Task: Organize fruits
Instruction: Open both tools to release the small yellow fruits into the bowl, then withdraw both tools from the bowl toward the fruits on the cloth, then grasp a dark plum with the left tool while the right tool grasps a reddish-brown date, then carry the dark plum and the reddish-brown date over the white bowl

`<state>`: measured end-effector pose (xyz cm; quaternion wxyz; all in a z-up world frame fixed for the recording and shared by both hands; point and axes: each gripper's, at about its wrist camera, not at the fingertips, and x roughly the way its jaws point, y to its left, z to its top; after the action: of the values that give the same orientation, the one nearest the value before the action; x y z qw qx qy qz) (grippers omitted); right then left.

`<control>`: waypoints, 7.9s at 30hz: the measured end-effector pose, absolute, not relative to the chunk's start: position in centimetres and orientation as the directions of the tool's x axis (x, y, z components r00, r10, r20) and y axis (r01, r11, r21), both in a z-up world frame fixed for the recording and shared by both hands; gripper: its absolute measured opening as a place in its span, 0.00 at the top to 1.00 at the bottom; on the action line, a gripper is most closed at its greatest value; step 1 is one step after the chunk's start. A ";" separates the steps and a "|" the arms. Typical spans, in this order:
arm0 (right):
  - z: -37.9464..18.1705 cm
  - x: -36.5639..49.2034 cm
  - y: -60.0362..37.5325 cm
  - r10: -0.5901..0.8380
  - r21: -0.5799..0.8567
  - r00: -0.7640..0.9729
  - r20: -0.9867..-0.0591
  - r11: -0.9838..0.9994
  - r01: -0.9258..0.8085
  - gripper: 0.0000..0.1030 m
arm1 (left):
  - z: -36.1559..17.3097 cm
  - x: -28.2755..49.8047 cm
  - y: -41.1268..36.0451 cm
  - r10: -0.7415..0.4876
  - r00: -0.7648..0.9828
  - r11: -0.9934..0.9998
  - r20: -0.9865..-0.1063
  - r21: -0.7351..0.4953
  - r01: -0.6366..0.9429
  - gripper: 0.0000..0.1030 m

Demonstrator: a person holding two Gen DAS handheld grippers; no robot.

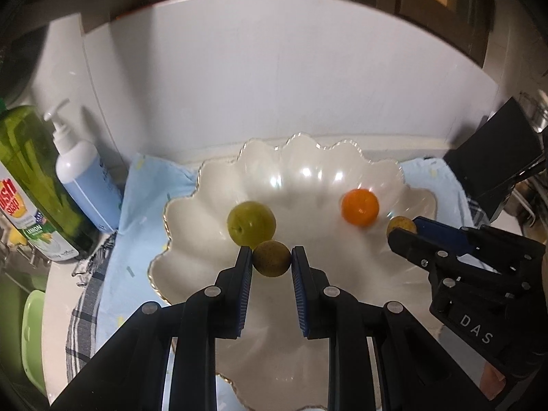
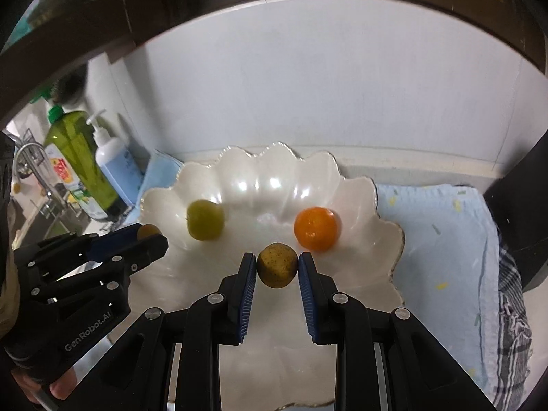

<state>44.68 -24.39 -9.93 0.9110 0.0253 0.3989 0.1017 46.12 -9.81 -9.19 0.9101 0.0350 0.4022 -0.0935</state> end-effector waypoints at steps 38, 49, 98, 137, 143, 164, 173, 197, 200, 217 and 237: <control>-7.3 40.9 -24.3 0.153 0.084 0.699 -0.699 0.988 -0.133 0.56 | -5.0 41.7 -7.7 -0.063 0.740 0.989 -0.670 0.056 0.135 0.20; -4.2 35.4 -23.4 0.162 0.068 0.753 -0.638 0.986 -0.154 0.56 | -1.8 36.0 -6.4 -0.101 0.793 0.984 -0.600 0.060 0.171 0.20; -7.7 19.8 -18.8 0.157 0.017 0.769 -0.619 0.982 -0.188 0.56 | -6.5 19.4 -1.4 -0.089 0.798 0.975 -0.596 0.114 0.193 0.24; -15.6 22.3 -19.4 0.162 0.077 0.607 -0.778 0.984 -0.164 0.63 | -16.2 22.5 -3.0 -0.183 0.600 0.949 -0.778 0.019 0.314 0.55; -16.1 23.0 -19.5 0.166 0.083 0.592 -0.789 0.983 -0.165 0.66 | -16.4 22.9 -3.5 -0.199 0.586 0.943 -0.785 0.008 0.332 0.57; -16.1 22.8 -19.6 0.177 0.088 0.592 -0.786 0.980 -0.176 0.82 | -15.9 23.0 -4.2 -0.202 0.604 0.940 -0.771 0.021 0.341 0.75; -13.7 22.0 -19.2 0.210 0.101 0.633 -0.745 0.974 -0.203 0.82 | -13.8 22.5 -4.0 -0.217 0.634 0.945 -0.742 0.005 0.328 0.75; -5.7 22.2 -19.7 0.213 0.075 0.808 -0.549 0.976 -0.206 0.82 | -6.2 23.9 -4.3 -0.244 0.776 0.948 -0.582 0.026 0.318 0.75; -4.6 22.7 -19.9 0.207 0.066 0.830 -0.517 0.977 -0.202 0.82 | -5.3 24.7 -4.4 -0.247 0.788 0.948 -0.564 0.028 0.317 0.75; -3.0 29.4 -20.8 0.217 0.082 0.831 -0.512 0.975 -0.204 0.82 | -2.8 31.3 -5.8 -0.251 0.806 0.949 -0.536 0.027 0.313 0.75; -7.5 41.2 -22.2 0.206 0.095 0.735 -0.646 0.977 -0.191 0.82 | -5.8 42.2 -8.6 -0.253 0.730 0.936 -0.635 0.030 0.351 0.75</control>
<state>41.22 -22.19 -7.54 0.9314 0.0109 0.3479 0.1067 42.23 -8.57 -5.76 0.9272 0.0743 0.3292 -0.1628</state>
